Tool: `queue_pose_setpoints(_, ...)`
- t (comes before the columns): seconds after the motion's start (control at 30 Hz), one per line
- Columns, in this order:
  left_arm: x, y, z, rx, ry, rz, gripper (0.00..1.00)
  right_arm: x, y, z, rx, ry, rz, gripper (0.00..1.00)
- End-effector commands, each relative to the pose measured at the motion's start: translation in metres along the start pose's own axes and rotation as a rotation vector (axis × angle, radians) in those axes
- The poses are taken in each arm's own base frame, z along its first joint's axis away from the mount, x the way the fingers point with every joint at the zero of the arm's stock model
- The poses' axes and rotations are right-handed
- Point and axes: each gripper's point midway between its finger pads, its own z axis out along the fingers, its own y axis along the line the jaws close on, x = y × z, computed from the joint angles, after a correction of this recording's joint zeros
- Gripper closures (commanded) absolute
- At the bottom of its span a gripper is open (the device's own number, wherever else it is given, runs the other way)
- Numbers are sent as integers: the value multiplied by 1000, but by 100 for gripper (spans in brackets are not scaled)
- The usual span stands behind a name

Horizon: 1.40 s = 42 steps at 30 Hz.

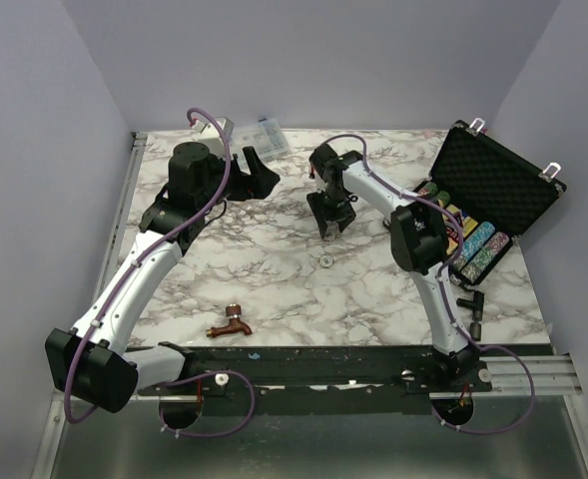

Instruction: Pack up texas hold em set

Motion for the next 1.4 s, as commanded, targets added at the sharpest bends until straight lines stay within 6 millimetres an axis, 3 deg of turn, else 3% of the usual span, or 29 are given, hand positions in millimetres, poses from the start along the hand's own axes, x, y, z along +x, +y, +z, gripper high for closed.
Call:
queue_pose_setpoints(0.0,-11,-9,-1,32,-16,4,16,17,-2,16,53,75,-33,41)
queue_pose_setpoints(0.3,-10,-9,-1,35,-13,2,16,18,-6,26,126,78,-25,46)
queue_pose_setpoints(0.7,-10,-11,-1,44,-11,0,16,22,14,35,107,80,-48,43)
queue_pose_setpoints(0.9,-9,-11,0,46,-6,-1,16,25,12,41,122,99,-43,54)
queue_pose_setpoints(1.2,-9,-12,0,52,-1,-5,16,34,2,46,165,126,-55,48)
queue_pose_setpoints(1.37,-9,-12,0,54,-1,-5,16,36,5,50,144,136,-63,62)
